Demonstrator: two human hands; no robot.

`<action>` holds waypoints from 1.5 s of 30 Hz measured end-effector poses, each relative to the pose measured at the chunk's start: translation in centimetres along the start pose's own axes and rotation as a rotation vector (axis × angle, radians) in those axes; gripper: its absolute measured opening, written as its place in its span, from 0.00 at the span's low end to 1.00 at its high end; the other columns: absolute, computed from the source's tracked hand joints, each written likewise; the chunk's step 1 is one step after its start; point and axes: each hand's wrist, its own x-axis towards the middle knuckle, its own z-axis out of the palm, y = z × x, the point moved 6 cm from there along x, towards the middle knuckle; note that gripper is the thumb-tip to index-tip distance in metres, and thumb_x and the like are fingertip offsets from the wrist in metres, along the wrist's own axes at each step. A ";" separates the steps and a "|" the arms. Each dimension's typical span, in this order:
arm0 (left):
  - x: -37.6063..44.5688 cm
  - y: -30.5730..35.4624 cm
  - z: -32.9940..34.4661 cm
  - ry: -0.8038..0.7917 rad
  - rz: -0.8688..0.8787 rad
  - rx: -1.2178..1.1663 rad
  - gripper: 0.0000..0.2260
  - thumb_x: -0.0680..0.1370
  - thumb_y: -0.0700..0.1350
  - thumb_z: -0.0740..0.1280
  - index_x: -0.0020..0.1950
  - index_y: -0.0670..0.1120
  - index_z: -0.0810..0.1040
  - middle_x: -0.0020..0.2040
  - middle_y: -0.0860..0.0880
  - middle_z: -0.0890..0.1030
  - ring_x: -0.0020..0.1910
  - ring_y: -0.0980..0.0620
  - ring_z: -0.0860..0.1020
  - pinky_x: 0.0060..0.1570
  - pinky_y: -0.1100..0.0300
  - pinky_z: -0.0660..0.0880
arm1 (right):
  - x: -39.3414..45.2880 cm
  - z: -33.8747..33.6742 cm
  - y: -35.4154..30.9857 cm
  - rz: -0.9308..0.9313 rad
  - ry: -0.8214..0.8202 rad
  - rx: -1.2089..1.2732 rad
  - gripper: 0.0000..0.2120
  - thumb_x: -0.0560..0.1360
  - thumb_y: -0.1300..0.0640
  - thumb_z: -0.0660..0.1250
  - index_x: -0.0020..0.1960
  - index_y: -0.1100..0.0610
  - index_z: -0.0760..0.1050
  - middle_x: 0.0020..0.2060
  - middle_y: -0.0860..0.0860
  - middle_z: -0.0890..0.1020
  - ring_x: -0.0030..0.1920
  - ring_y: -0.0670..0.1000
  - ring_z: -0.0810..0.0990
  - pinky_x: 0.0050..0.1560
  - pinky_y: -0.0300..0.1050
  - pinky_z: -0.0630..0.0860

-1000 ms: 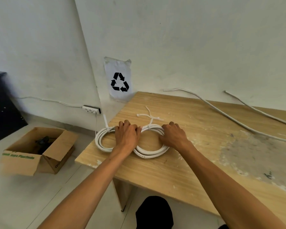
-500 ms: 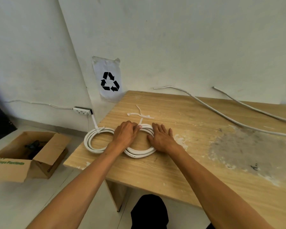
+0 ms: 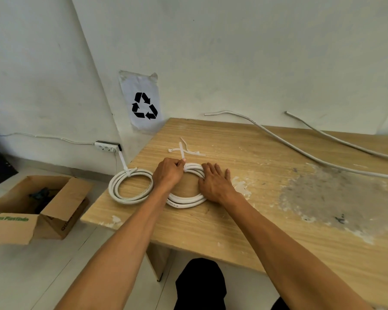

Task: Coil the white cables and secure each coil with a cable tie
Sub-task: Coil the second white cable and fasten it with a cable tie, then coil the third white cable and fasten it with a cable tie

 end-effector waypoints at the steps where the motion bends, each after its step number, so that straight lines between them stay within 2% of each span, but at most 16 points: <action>1: 0.2 -0.1 0.0 -0.008 -0.022 -0.034 0.21 0.81 0.61 0.62 0.35 0.50 0.80 0.35 0.50 0.81 0.39 0.46 0.79 0.37 0.57 0.69 | 0.0 0.0 0.0 0.000 0.007 0.003 0.28 0.82 0.51 0.50 0.80 0.56 0.49 0.80 0.53 0.51 0.80 0.56 0.44 0.77 0.63 0.40; 3: 0.4 -0.1 0.2 -0.016 -0.014 -0.071 0.21 0.80 0.61 0.63 0.34 0.50 0.79 0.34 0.51 0.80 0.39 0.47 0.80 0.35 0.57 0.68 | -0.1 -0.1 -0.1 -0.004 0.017 0.000 0.28 0.82 0.51 0.50 0.80 0.56 0.49 0.80 0.53 0.51 0.80 0.56 0.44 0.77 0.63 0.40; 6: 0.2 -0.2 0.1 0.015 0.016 -0.107 0.15 0.79 0.60 0.65 0.45 0.52 0.84 0.43 0.52 0.84 0.44 0.49 0.80 0.40 0.57 0.72 | 0.0 -0.1 0.0 -0.007 0.017 0.012 0.29 0.82 0.50 0.50 0.81 0.55 0.47 0.80 0.53 0.50 0.80 0.56 0.44 0.77 0.62 0.39; 9: -0.4 0.1 -0.9 0.189 0.070 -0.076 0.14 0.77 0.59 0.68 0.52 0.49 0.80 0.51 0.53 0.81 0.50 0.50 0.79 0.49 0.53 0.75 | 0.0 0.0 0.2 0.002 0.009 0.010 0.31 0.83 0.46 0.50 0.81 0.55 0.45 0.81 0.54 0.49 0.80 0.56 0.44 0.77 0.62 0.39; 11: -1.5 1.2 -1.6 0.357 0.212 -0.021 0.11 0.76 0.55 0.69 0.49 0.48 0.76 0.49 0.51 0.78 0.49 0.49 0.77 0.50 0.51 0.75 | 0.0 -0.3 0.1 0.003 0.035 0.029 0.32 0.83 0.43 0.50 0.81 0.56 0.46 0.80 0.56 0.53 0.80 0.57 0.47 0.77 0.62 0.41; 13: -2.7 2.5 -1.3 0.406 0.396 0.063 0.08 0.75 0.50 0.70 0.47 0.47 0.75 0.47 0.50 0.77 0.48 0.49 0.75 0.48 0.54 0.72 | -0.1 -0.8 -0.1 -0.010 0.084 0.059 0.32 0.83 0.42 0.52 0.80 0.58 0.50 0.78 0.58 0.59 0.79 0.58 0.55 0.77 0.63 0.46; 15: -3.2 3.3 -0.4 0.364 0.514 0.168 0.06 0.75 0.46 0.71 0.49 0.46 0.77 0.49 0.48 0.78 0.49 0.48 0.75 0.49 0.53 0.73 | -0.2 -1.0 0.1 -0.033 0.103 0.074 0.29 0.83 0.45 0.54 0.78 0.58 0.55 0.75 0.58 0.65 0.76 0.59 0.60 0.77 0.62 0.50; 18: -3.0 3.3 0.2 0.311 0.544 0.278 0.08 0.76 0.45 0.71 0.52 0.43 0.80 0.52 0.47 0.78 0.51 0.47 0.77 0.50 0.52 0.76 | -0.3 -0.7 0.5 -0.052 0.079 0.074 0.28 0.83 0.48 0.54 0.79 0.57 0.55 0.75 0.57 0.65 0.77 0.58 0.59 0.77 0.62 0.49; 20: -3.2 3.6 0.4 0.321 0.577 0.345 0.09 0.76 0.46 0.71 0.52 0.43 0.81 0.51 0.46 0.79 0.50 0.47 0.76 0.48 0.52 0.76 | -0.5 -0.9 0.6 -0.063 0.105 0.101 0.28 0.83 0.46 0.53 0.78 0.58 0.56 0.74 0.58 0.66 0.76 0.58 0.61 0.77 0.61 0.50; 23: -3.5 4.7 0.8 0.335 0.681 0.393 0.05 0.76 0.43 0.69 0.49 0.43 0.81 0.48 0.46 0.79 0.48 0.46 0.77 0.46 0.51 0.75 | -1.1 -1.9 1.3 -0.076 0.189 0.184 0.27 0.83 0.43 0.55 0.75 0.59 0.64 0.69 0.59 0.73 0.70 0.59 0.70 0.72 0.56 0.64; 25: -3.2 5.8 1.5 0.280 0.721 0.344 0.04 0.78 0.42 0.68 0.49 0.43 0.81 0.48 0.47 0.79 0.48 0.46 0.77 0.46 0.51 0.75 | -1.3 -3.2 2.8 -0.054 0.243 0.217 0.23 0.83 0.46 0.56 0.71 0.59 0.70 0.66 0.59 0.75 0.67 0.58 0.72 0.66 0.54 0.71; 29: -2.5 9.6 4.4 0.094 0.765 0.190 0.07 0.80 0.43 0.65 0.55 0.45 0.81 0.51 0.49 0.80 0.52 0.48 0.77 0.45 0.54 0.74 | -1.6 -7.2 7.7 0.006 0.382 0.131 0.17 0.82 0.53 0.59 0.66 0.59 0.76 0.60 0.56 0.79 0.62 0.57 0.75 0.58 0.53 0.75; 35: -2.4 15.2 10.6 -0.083 0.742 0.096 0.16 0.81 0.48 0.64 0.69 0.47 0.76 0.65 0.50 0.77 0.63 0.49 0.75 0.58 0.53 0.73 | -3.5 -14.3 18.5 0.209 0.512 -0.049 0.16 0.81 0.56 0.60 0.66 0.60 0.75 0.61 0.58 0.78 0.62 0.59 0.74 0.57 0.54 0.74; 37: -2.7 16.8 12.6 -0.121 0.763 0.080 0.19 0.81 0.50 0.64 0.71 0.47 0.74 0.68 0.49 0.75 0.66 0.49 0.73 0.61 0.54 0.71 | -4.3 -15.9 21.9 0.301 0.489 -0.145 0.17 0.81 0.55 0.60 0.67 0.60 0.72 0.62 0.59 0.77 0.63 0.60 0.72 0.58 0.56 0.74; 40: -3.4 18.8 15.0 -0.156 0.789 0.073 0.21 0.81 0.52 0.64 0.72 0.47 0.72 0.70 0.49 0.74 0.68 0.49 0.72 0.63 0.54 0.70 | -5.0 -16.7 25.6 0.408 0.362 -0.239 0.19 0.81 0.53 0.60 0.69 0.59 0.68 0.64 0.59 0.73 0.65 0.61 0.71 0.59 0.57 0.72; 45: -4.6 21.5 17.8 -0.214 0.842 0.120 0.23 0.81 0.54 0.64 0.74 0.47 0.70 0.71 0.49 0.72 0.69 0.48 0.70 0.67 0.52 0.69 | -5.3 -16.0 27.8 0.438 0.259 -0.315 0.17 0.82 0.52 0.57 0.68 0.58 0.68 0.64 0.58 0.74 0.64 0.60 0.72 0.61 0.57 0.71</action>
